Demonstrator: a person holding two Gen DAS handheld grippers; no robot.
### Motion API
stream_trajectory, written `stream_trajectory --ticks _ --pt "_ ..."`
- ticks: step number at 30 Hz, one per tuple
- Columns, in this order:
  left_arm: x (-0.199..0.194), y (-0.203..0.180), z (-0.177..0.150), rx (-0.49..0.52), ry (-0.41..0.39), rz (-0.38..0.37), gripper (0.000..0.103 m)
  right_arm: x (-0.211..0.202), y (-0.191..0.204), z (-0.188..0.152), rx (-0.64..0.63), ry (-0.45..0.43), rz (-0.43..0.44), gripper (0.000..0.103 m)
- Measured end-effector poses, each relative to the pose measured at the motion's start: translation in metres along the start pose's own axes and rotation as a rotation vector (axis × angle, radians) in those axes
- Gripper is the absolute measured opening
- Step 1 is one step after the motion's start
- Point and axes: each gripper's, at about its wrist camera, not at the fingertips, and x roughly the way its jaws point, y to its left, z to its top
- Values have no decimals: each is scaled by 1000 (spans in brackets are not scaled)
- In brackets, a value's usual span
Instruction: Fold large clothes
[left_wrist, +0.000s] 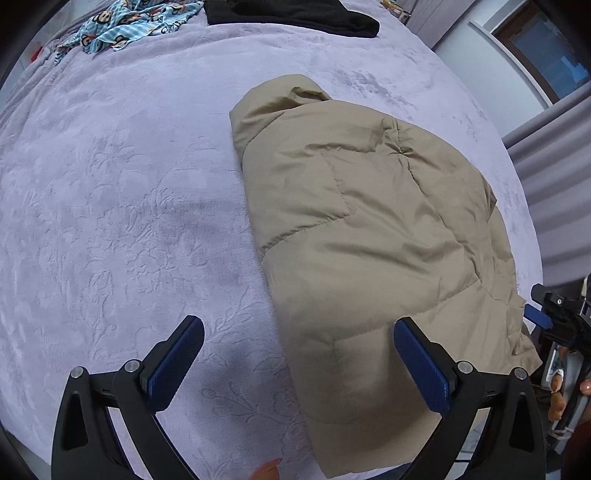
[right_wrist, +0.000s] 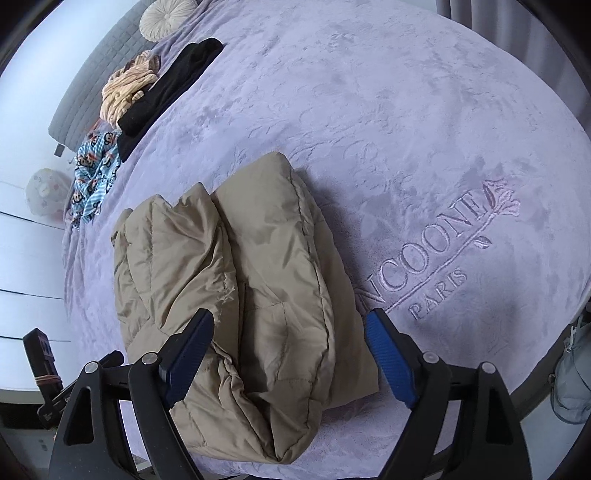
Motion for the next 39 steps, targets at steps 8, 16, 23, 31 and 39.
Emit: stream_trajectory --ticks 8,16,23,31,39 --pt "20 -8 11 -59 41 -66 103 32 -9 41 -60 111 134 103" --pt "47 7 18 -177 103 -295 103 81 -36 65 -16 263 215 103" --pt "73 36 18 -325 146 -464 103 117 -53 68 109 373 399 103" --pt "99 23 21 -298 176 -519 103 124 -4 68 -12 422 572 103" --pt "118 -2 24 -327 186 -469 103 158 35 65 -136 505 390 103"
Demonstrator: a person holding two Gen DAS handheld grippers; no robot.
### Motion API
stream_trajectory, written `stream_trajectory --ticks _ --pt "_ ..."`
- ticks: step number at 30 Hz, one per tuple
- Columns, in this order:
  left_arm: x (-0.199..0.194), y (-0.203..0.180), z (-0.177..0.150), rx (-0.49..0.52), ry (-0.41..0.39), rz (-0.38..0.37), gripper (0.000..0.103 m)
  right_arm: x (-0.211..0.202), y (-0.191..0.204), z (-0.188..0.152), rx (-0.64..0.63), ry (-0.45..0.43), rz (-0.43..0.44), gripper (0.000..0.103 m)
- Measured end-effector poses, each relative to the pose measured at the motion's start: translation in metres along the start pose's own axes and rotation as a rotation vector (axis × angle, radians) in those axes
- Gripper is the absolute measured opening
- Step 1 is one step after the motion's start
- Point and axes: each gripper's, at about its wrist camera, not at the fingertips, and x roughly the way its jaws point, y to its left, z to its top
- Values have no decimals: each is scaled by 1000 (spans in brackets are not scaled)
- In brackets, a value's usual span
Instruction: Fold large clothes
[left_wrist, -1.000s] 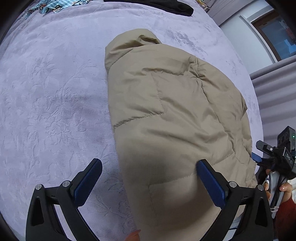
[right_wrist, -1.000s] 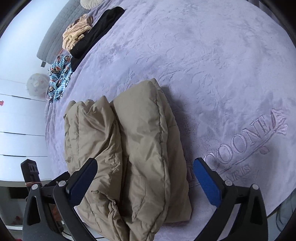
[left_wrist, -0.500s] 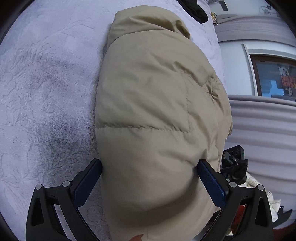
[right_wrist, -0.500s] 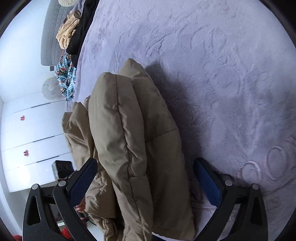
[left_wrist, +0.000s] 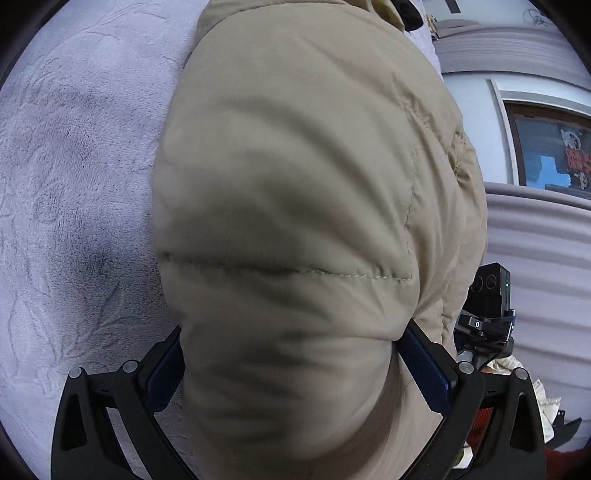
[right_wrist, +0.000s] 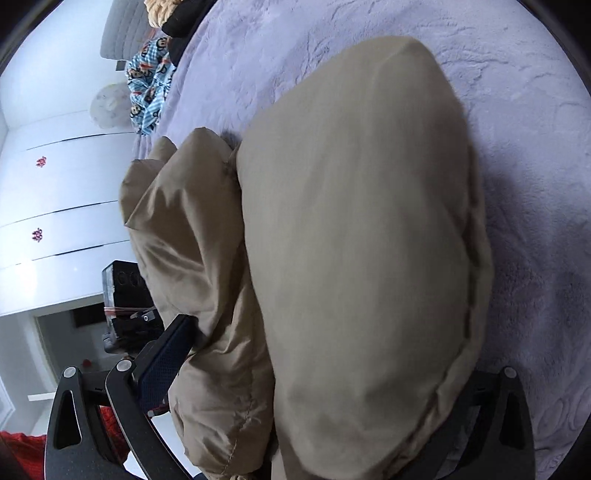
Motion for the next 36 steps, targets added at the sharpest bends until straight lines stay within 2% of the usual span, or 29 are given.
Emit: stream_trajectory --ticks 3,5,7,9,10,14,19,24,28,31,33,35,36 --pt "-4 -13 -8 36 -37 51 99 2 0 1 32 -2 -3 102" --pt "-9 -26 -12 69 -63 74 87 3 0 1 43 -6 -11 93" --pt "-16 -36 -16 86 -90 76 78 0 4 -1 28 -20 17 58" --pt "-25 -44 -18 95 -118 58 73 -5 11 -1 12 -39 60 43" --pt "-30 -46 -17 97 -130 46 70 -7 18 -1 -10 -48 72 39" --pt "-50 -58 -14 121 -181 -1 69 -17 55 -2 -100 -81 114 37" --pt "-88 -67 15 172 -257 -36 69 -23 103 9 -187 -141 141 37" --pt "-128 -63 58 229 -351 24 69 -5 150 36 -243 -200 168 37" --pt "-145 -35 112 223 -399 96 70 34 174 72 -265 -204 178 37" --pt "-134 -5 142 185 -393 151 70 66 185 101 -275 -183 149 37" --pt "-126 25 151 128 -380 150 74 89 185 119 -269 -159 107 37" --pt "-117 41 154 97 -383 144 84 111 179 134 -247 -138 66 37" --pt "-114 45 157 100 -388 149 86 118 172 140 -225 -130 67 42"
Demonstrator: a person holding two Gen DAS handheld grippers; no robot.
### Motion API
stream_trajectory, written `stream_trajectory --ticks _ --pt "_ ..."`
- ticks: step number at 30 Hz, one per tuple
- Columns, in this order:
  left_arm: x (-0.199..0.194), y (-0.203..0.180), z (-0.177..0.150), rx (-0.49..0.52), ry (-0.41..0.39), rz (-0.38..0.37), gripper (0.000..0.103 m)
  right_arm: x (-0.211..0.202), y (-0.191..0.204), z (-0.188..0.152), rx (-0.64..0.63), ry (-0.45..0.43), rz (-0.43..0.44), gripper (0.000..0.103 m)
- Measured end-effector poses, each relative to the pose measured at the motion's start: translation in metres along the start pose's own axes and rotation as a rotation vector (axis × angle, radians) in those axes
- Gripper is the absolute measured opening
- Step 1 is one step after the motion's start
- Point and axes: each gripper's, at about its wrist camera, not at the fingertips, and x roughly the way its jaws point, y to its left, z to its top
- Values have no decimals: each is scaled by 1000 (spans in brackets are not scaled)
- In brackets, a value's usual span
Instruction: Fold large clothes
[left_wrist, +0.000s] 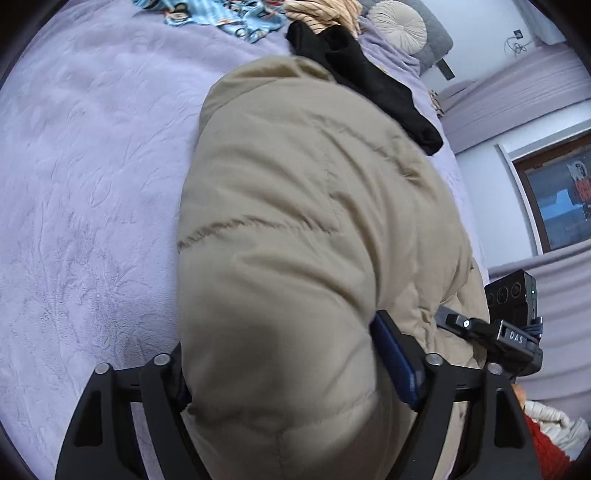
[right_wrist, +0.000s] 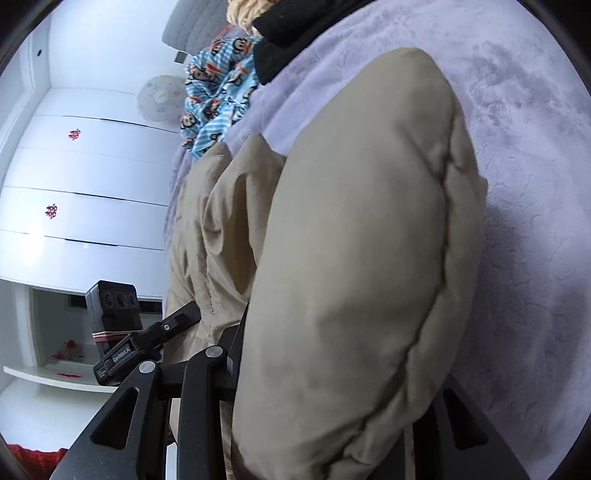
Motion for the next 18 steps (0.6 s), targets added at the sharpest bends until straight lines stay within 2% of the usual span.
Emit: stream_trajectory --ticks 1,4,5,7,10,11,12,14,15,18 --pt "2 4 -4 3 -4 8 91 4 -7 2 19 -1 -6 50" --pt "2 10 -5 -18 3 31 92 12 -20 5 69 3 2 52" --pt "-10 18 -11 -11 0 60 92 11 -22 4 75 4 -4 52" --pt "-29 9 -13 46 -53 148 91 5 -19 6 74 5 -39 56" --pt "-63 -5 -12 142 -138 190 86 -18 -5 -3 61 -9 -137 57" --pt "-70 -7 -9 166 -154 197 75 -30 0 -7 49 -28 -172 57" --pt "-77 -8 -9 194 -162 212 73 -41 7 -12 34 -54 -220 57" --pt "-83 -13 -8 240 -183 266 73 -64 18 -21 17 -111 -292 51" --pt "-87 -11 -14 257 -180 284 73 -74 25 -24 6 -132 -296 39" --pt "-91 -12 -34 277 -156 319 73 -96 51 -44 -47 -168 -290 35"
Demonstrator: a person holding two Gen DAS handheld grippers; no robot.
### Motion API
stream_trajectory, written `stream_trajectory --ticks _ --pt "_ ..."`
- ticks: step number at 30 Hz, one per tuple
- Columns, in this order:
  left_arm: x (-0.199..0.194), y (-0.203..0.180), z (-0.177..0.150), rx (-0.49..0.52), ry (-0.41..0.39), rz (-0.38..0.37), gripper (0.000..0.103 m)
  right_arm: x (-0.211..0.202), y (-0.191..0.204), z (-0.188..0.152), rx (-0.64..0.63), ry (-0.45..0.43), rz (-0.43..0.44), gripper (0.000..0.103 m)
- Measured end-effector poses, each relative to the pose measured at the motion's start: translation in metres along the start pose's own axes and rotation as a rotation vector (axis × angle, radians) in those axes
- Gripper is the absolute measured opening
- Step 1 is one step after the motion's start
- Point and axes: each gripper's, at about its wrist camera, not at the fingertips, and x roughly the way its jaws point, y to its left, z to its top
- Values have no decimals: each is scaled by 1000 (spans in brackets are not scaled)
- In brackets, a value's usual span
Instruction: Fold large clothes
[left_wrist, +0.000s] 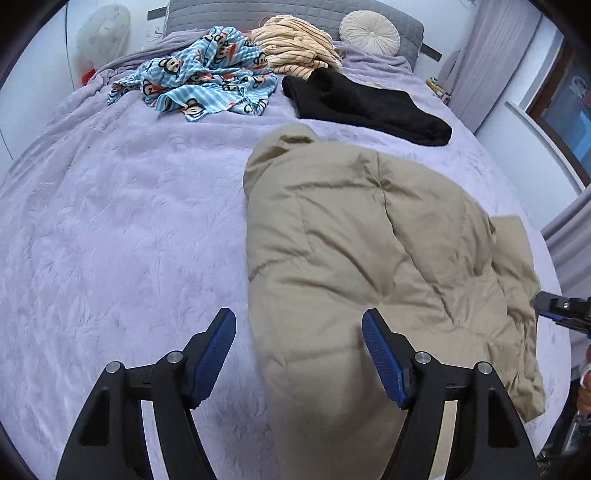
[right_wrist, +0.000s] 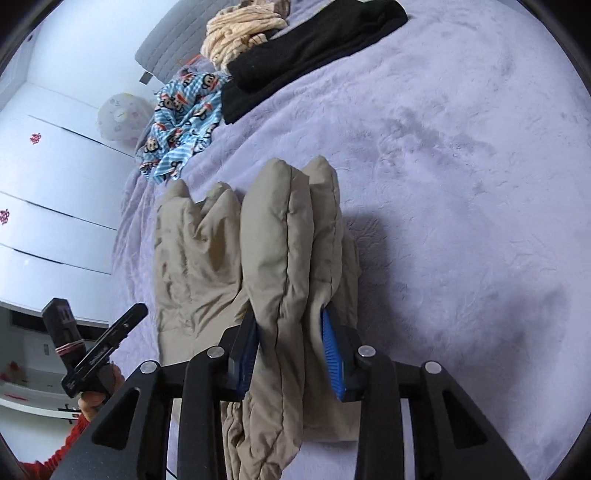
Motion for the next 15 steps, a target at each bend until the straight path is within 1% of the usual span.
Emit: stream_trajectory --ticks 2,3,5,7,9,12,14,15 --pt "2 -6 -15 0 18 15 73 -19 16 -28 -50 -6 18 34" --pt "7 -7 -22 -11 39 1 73 -24 21 -41 -67 -3 35 34" --pt "13 -7 -32 -41 55 -10 73 -38 27 -66 -98 8 54 34" --pt "19 -11 -31 -67 62 -25 73 -35 36 -84 -106 48 57 35" --pt "18 -17 -24 -68 59 -20 73 -27 40 -101 -125 101 53 35" --pt "9 -28 3 -27 -19 -26 73 -8 42 -111 -196 136 -66 34" --pt "10 -38 26 8 -54 -30 73 -2 37 -112 -208 138 -132 30" --pt "13 -44 37 29 -64 -36 73 -2 35 -112 -205 137 -141 29"
